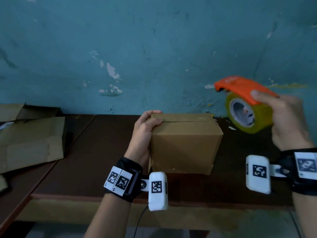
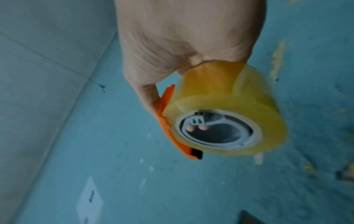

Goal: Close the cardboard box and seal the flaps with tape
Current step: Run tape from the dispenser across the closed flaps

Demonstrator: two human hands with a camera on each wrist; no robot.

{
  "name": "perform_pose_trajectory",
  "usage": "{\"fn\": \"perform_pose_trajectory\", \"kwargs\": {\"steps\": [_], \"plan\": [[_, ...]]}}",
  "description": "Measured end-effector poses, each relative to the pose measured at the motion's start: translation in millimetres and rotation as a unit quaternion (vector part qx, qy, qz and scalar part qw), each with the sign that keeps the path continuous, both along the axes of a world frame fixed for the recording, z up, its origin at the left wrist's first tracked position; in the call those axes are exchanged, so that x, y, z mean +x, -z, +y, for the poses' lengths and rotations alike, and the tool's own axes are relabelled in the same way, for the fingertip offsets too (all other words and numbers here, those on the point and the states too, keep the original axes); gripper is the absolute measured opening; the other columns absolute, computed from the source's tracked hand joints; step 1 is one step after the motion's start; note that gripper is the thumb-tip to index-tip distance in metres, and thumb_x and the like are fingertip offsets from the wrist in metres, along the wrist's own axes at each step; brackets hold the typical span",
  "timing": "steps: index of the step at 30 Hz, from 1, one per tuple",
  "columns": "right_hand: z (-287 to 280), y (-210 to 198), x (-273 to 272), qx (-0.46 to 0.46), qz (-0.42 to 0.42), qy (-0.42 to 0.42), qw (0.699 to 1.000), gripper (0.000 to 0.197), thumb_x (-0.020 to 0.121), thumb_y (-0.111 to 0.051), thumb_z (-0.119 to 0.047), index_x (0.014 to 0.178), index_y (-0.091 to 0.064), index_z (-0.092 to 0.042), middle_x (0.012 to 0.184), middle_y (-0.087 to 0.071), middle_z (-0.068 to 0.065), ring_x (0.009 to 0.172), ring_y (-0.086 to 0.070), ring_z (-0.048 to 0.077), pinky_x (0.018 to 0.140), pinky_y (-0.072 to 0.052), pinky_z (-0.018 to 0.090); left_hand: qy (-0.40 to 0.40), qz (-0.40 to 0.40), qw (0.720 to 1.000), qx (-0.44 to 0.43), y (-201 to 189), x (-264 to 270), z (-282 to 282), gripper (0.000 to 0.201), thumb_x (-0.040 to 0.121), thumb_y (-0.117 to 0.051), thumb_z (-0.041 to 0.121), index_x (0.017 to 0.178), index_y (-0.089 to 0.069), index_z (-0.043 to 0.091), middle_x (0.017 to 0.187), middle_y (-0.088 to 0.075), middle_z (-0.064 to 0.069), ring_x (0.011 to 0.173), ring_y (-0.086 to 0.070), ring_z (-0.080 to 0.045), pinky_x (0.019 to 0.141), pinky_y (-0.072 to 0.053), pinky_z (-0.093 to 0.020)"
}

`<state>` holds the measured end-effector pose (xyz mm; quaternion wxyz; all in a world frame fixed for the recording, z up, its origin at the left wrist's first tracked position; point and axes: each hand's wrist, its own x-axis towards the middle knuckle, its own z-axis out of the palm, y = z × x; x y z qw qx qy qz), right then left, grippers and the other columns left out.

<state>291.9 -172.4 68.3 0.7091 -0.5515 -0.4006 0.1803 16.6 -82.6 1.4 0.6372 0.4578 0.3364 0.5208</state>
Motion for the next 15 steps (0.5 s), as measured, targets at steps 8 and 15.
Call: {"fn": "perform_pose_trajectory", "kwargs": {"steps": [8, 15], "plan": [[8.3, -9.4, -19.3, 0.169, 0.136, -0.203, 0.955, 0.078, 0.074, -0.083, -0.042, 0.131, -0.059, 0.006, 0.112, -0.071, 0.017, 0.098, -0.069, 0.032, 0.095, -0.055, 0.045, 0.019, 0.003, 1.0, 0.007, -0.3, 0.6, -2.3, 0.024, 0.095, -0.06, 0.007, 0.118, -0.068, 0.011, 0.102, -0.067, -0.008, 0.075, -0.066, -0.012, 0.059, -0.053, -0.024], [23.5, 1.6, -65.7, 0.095, 0.107, -0.254, 0.957, 0.033, 0.095, -0.057, -0.026, 0.074, -0.08, -0.02, 0.075, -0.076, -0.002, 0.066, -0.067, 0.015, 0.07, -0.056, 0.029, 0.036, 0.003, 0.999, 0.022, 1.9, -2.0, -3.0, 0.028, 0.097, -0.06, 0.007, 0.124, -0.067, 0.009, 0.105, -0.066, -0.011, 0.08, -0.066, -0.014, 0.062, -0.054, -0.023]]}}
